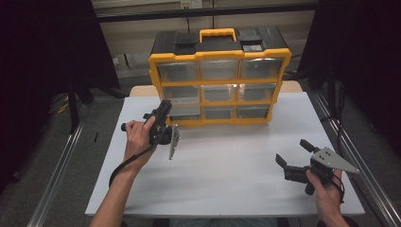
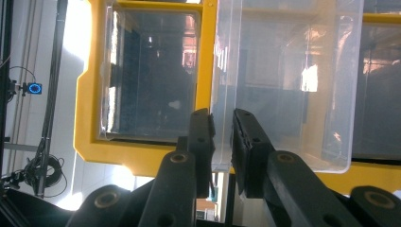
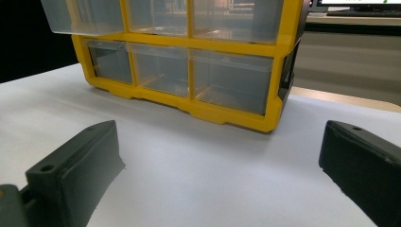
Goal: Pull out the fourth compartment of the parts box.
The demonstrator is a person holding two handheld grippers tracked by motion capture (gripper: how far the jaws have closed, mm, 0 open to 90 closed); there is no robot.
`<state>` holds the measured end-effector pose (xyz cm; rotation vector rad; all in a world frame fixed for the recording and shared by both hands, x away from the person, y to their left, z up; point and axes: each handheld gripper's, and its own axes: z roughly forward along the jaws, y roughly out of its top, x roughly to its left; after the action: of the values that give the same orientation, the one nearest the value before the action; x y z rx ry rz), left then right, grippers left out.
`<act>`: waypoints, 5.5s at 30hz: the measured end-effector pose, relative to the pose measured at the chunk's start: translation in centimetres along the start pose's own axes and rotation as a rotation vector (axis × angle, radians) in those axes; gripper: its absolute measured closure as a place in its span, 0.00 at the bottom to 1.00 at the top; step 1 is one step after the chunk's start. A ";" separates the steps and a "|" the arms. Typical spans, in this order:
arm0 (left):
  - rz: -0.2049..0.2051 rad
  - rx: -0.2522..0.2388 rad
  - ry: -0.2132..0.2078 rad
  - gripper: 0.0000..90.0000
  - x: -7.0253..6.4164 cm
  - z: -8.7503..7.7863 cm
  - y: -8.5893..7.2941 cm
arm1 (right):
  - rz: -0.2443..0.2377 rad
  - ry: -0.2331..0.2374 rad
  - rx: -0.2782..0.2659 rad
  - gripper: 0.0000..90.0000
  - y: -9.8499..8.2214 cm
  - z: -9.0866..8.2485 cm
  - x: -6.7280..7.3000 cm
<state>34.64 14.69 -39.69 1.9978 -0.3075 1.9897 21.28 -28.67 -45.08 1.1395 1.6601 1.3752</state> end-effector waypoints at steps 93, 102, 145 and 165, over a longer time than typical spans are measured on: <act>-0.121 -0.092 -0.044 0.68 -0.3 -3.0 -0.1 | 0.036 0.017 0.017 0.00 -0.4 0.6 -0.3; -0.253 -0.082 -0.041 0.28 -0.7 -2.5 -0.3 | 0.026 0.022 0.019 0.00 -0.2 0.6 -0.1; -1.434 -0.002 -0.282 0.04 -0.6 -2.2 -2.5 | 0.007 0.025 0.027 0.00 -0.2 0.1 0.1; -1.510 0.067 -0.305 0.05 -5.3 -5.7 -5.4 | 0.003 0.026 0.041 0.00 -0.3 0.3 0.0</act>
<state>31.19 21.47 -45.32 1.5943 0.9442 0.7133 21.50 -28.55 -45.46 1.1530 1.7125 1.3686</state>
